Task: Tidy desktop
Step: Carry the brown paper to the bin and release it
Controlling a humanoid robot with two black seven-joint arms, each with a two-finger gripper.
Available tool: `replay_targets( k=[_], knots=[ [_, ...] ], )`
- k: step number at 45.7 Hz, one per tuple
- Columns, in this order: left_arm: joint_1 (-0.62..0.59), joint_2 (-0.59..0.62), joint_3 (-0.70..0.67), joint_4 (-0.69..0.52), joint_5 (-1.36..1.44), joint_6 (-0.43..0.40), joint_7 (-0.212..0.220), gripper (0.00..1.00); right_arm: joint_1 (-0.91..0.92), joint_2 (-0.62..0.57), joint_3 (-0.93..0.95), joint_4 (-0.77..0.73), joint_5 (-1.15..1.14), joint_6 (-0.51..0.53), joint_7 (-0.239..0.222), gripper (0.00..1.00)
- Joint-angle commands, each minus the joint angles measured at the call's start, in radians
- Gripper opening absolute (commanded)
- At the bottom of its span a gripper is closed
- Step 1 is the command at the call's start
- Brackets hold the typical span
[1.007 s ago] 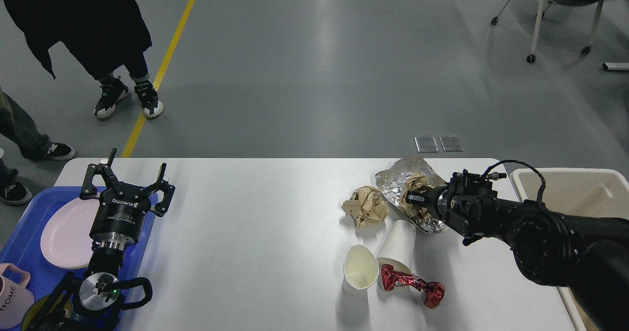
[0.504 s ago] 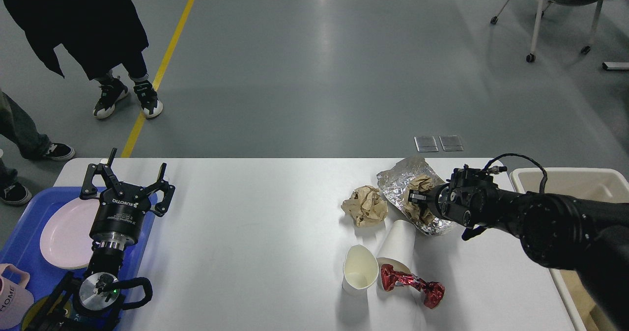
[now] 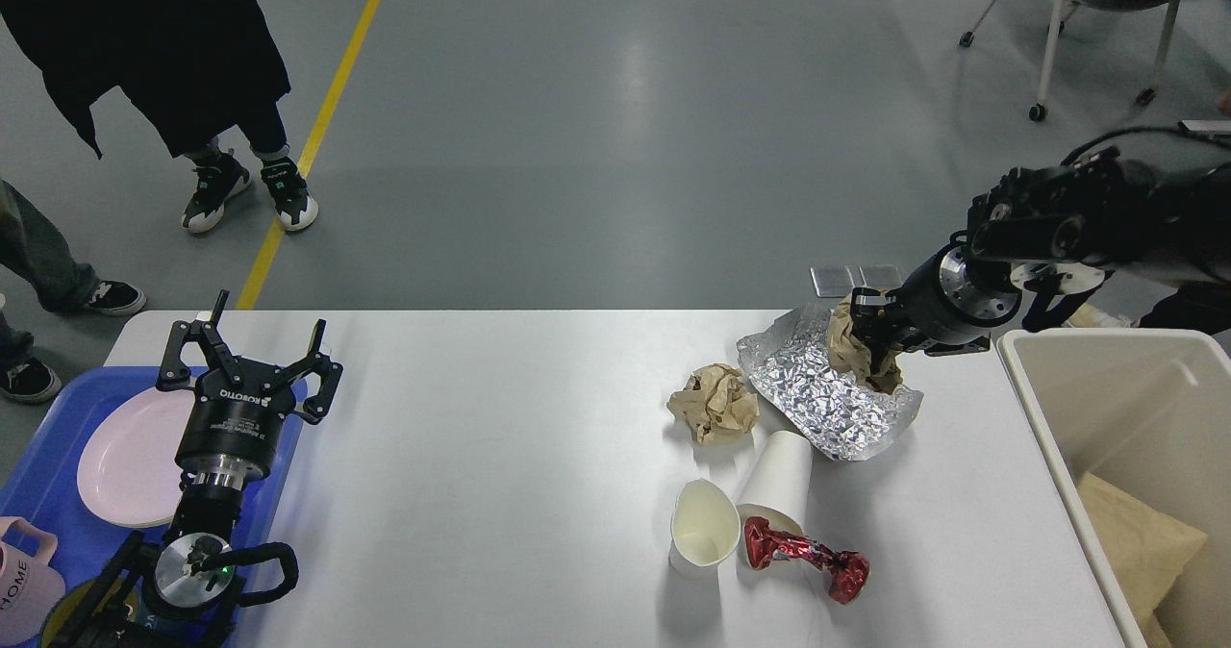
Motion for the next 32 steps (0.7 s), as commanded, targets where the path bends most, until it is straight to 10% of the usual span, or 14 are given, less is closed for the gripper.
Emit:
replay_targets(
  k=[1, 14, 32],
  knots=[
    [0.000, 0.000, 0.000, 0.000, 0.000, 0.000, 0.000, 0.96, 0.196, -0.039, -0.011, 0.168, -0.039, 0.121, -0.003, 0.00],
    [0.000, 0.000, 0.000, 0.000, 0.000, 0.000, 0.000, 0.96, 0.637, -0.078, -0.079, 0.610, -0.085, 0.137, -0.023, 0.00],
    [0.000, 0.000, 0.000, 0.000, -0.001, 0.000, 0.000, 0.96, 0.666, -0.095, -0.192, 0.595, -0.082, 0.114, -0.029, 0.00]
  ],
)
